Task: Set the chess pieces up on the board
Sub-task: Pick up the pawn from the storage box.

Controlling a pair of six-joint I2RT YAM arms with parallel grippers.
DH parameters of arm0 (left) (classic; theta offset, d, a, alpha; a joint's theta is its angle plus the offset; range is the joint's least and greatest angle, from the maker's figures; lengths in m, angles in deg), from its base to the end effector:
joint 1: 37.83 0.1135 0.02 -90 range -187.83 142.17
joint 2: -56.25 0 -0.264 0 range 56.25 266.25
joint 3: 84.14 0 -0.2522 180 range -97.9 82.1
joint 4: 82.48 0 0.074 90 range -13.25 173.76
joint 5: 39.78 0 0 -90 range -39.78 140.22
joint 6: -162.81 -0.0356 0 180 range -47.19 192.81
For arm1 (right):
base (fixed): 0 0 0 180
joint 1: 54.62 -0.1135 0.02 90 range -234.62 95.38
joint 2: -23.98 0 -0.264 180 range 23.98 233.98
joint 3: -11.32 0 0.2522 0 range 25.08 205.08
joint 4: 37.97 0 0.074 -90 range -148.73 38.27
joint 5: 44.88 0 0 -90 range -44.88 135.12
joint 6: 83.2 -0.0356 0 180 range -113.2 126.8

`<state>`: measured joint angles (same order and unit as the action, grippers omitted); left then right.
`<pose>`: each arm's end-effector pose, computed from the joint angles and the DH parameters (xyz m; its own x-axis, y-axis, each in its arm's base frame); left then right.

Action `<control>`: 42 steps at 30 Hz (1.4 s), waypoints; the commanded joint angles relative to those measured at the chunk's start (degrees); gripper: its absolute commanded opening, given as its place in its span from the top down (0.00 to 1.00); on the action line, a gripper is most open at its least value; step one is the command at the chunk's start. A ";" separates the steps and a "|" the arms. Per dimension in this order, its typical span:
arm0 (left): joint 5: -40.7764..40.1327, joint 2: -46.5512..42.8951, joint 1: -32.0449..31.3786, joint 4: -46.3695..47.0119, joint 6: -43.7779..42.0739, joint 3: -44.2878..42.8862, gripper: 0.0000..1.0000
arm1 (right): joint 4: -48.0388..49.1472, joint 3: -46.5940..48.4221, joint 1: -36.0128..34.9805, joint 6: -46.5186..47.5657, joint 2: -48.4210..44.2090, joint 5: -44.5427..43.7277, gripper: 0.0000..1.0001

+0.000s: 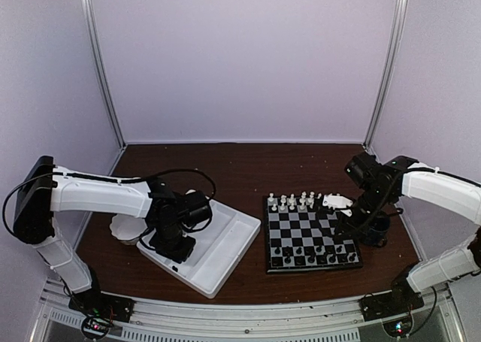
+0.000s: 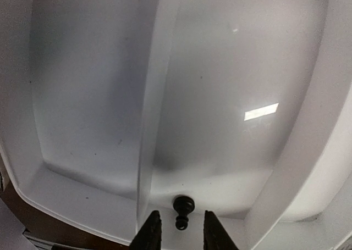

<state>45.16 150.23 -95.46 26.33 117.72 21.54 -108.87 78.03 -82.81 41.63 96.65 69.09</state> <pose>0.1495 -0.2299 0.1826 -0.9736 0.2224 -0.0518 0.2184 0.9731 0.0729 0.1839 0.1150 0.2356 -0.4115 -0.8127 -0.4126 -0.9114 0.3625 0.1949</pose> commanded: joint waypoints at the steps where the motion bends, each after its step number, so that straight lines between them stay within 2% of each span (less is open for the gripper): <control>1: -3.73 1.66 -1.47 -1.46 10.80 -1.73 0.70 | -0.07 0.23 0.06 1.11 -1.70 1.40 0.69; 10: -1.05 6.76 -3.04 -2.66 13.58 -3.17 0.73 | -0.79 0.49 -0.03 1.63 -1.82 2.68 0.70; 27: -1.95 7.57 -5.36 -10.59 13.73 -4.65 0.76 | -0.60 0.49 -0.20 1.56 -0.82 2.54 0.70; 35: -1.42 8.89 -5.23 -10.00 12.51 -5.25 0.92 | -0.45 0.49 -0.19 1.37 -0.77 2.10 0.71; 42: -4.83 6.71 -4.49 -11.76 10.26 -8.47 0.99 | -0.48 0.41 -0.20 1.33 -0.96 1.90 0.71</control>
<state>42.89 158.99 -100.39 17.43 129.70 16.45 -108.96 78.05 -82.83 42.66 95.88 70.86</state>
